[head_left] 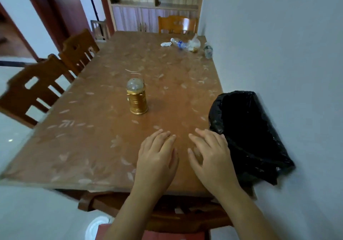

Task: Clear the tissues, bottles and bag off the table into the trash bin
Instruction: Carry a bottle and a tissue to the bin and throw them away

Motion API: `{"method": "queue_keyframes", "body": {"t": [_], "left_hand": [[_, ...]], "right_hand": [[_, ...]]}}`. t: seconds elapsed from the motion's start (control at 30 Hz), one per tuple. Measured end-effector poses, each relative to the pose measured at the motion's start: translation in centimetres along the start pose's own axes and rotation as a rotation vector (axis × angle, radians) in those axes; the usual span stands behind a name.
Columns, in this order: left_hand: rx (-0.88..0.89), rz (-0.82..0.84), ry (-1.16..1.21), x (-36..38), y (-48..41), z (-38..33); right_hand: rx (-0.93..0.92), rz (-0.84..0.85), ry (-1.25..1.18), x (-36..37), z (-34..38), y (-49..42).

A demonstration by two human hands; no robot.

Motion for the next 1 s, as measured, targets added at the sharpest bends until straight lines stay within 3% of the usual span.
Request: {"method": "queue_keyframes", "body": {"t": [0.7,1.0], "left_hand": [[-0.560,-0.315,-0.411,-24.9,28.5,23.6],[-0.697,-0.346,-0.501,-28.1,30.2,33.4]], "right_hand": [[-0.581,0.238,-0.339,15.1,38.8,11.4],[-0.726,0.336,-0.398,23.1,48.3,9.2]]}}
Point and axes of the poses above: each hand's wrist, its own y-axis away from the middle knuckle, its own x-axis out of the palm, z = x × y, the point moved 10 cm from there along -y, towards the middle knuckle, and after that the axes turned 3 degrees about -y, right-handed, at the moved point
